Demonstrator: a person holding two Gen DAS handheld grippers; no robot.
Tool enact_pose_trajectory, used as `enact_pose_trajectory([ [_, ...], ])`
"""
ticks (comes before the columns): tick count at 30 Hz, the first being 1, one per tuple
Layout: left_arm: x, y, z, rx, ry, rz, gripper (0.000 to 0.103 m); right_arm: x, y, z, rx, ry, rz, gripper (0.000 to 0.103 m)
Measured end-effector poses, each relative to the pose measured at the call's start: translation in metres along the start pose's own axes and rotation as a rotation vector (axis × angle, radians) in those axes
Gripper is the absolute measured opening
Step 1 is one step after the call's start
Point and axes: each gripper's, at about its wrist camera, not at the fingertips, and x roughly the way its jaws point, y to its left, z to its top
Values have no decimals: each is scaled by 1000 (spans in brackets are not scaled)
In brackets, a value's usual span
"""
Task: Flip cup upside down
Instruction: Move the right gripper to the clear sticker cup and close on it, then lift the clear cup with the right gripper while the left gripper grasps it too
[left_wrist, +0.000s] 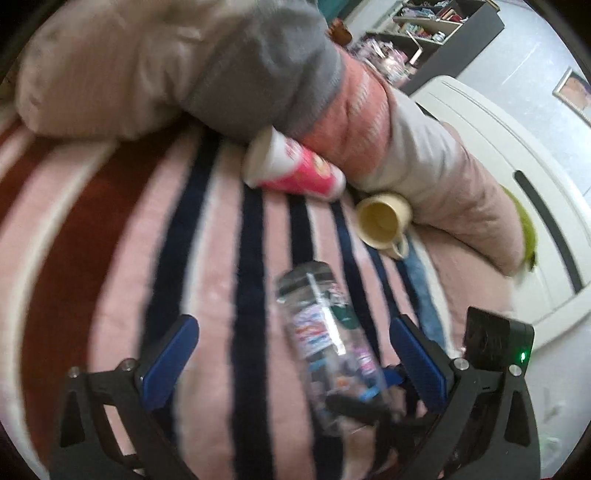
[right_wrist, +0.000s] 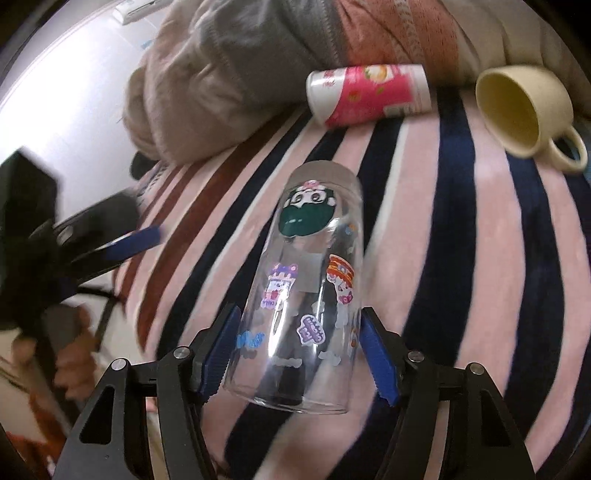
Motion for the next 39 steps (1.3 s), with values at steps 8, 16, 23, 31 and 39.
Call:
enact_pose_trajectory([
  [8, 86, -21, 24, 34, 220, -44, 102, 8, -13, 9, 55, 20, 111, 78],
  [16, 118, -25, 39, 66, 345, 5, 67, 27, -27, 36, 98, 87, 177, 73],
  [23, 119, -31, 37, 75, 368, 6, 66, 31, -30, 33, 128, 66, 166, 62],
  [31, 110, -38, 16, 95, 355, -50, 67, -3, -22, -17, 66, -26, 132, 61],
  [39, 88, -62, 71, 192, 188, -59, 66, -18, -14, 25, -20, -114, 51, 58],
])
